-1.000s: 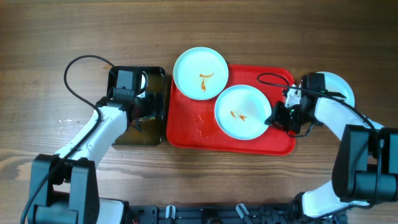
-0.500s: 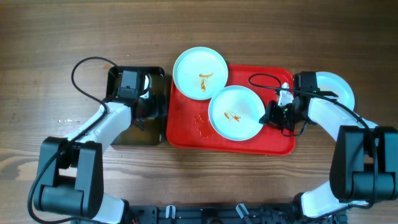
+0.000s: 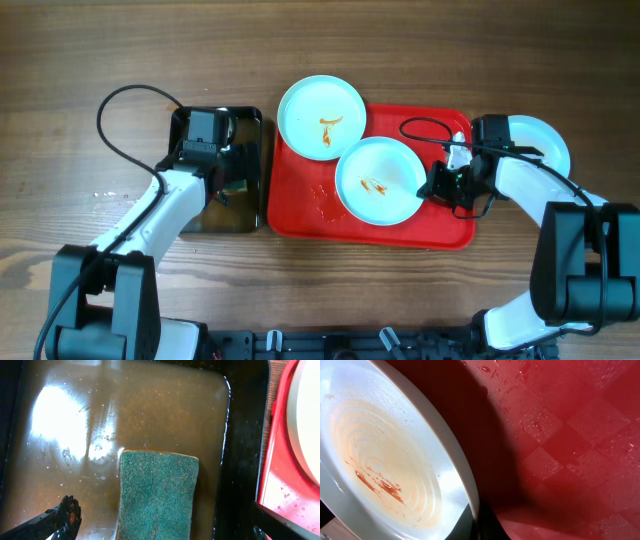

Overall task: Clean dirty plates on tray and stack at the side
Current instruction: 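Grip the right plate rim with the right gripper and pull it forward, then lift the sponge from the water with the left gripper toward the plate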

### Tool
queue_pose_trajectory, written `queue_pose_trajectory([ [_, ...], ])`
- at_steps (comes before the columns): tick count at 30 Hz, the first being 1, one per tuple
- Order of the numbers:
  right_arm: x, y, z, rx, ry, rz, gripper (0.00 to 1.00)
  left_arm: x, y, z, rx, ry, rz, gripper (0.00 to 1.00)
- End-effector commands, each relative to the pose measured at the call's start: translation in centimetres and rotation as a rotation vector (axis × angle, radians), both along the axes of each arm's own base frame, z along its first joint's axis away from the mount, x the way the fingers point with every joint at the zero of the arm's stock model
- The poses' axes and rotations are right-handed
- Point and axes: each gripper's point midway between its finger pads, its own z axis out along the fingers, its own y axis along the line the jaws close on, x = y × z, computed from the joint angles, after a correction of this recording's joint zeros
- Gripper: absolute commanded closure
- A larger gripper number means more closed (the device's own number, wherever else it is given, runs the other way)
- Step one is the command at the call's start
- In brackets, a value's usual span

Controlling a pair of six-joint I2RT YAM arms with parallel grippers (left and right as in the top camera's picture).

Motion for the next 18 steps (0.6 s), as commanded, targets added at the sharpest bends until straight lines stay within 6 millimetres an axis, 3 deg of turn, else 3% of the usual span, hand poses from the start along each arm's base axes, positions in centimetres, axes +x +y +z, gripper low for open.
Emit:
queue_pose_trajectory([
  [1, -0.1, -0.6, -0.8, -0.045, 0.005, 0.015, 0.96, 0.0, 0.5, 0.2, -0.008, -0.01, 0.057, 0.0],
  [6, -0.1, -0.6, -0.8, -0.045, 0.007, 0.015, 0.95, -1.2, 0.7, -2.6, 0.012, 0.088, 0.058, 0.03],
  [9, -0.1, -0.6, -0.8, -0.045, 0.008, 0.015, 0.96, -1.7, 0.7, -4.1, 0.015, 0.132, 0.055, 0.23],
  [12, -0.1, -0.6, -0.8, -0.045, 0.008, 0.015, 0.96, -1.7, -0.3, -4.2, -0.036, 0.14, 0.031, 0.35],
  [14, -0.1, -0.6, -0.8, -0.044, 0.009, 0.014, 0.96, -1.7, -1.1, -4.2, -0.075, 0.139, 0.014, 0.51],
  [18, -0.1, -0.6, -0.8, -0.045, 0.008, 0.015, 0.96, -1.7, -2.2, -4.0, -0.136, 0.14, -0.016, 0.63],
])
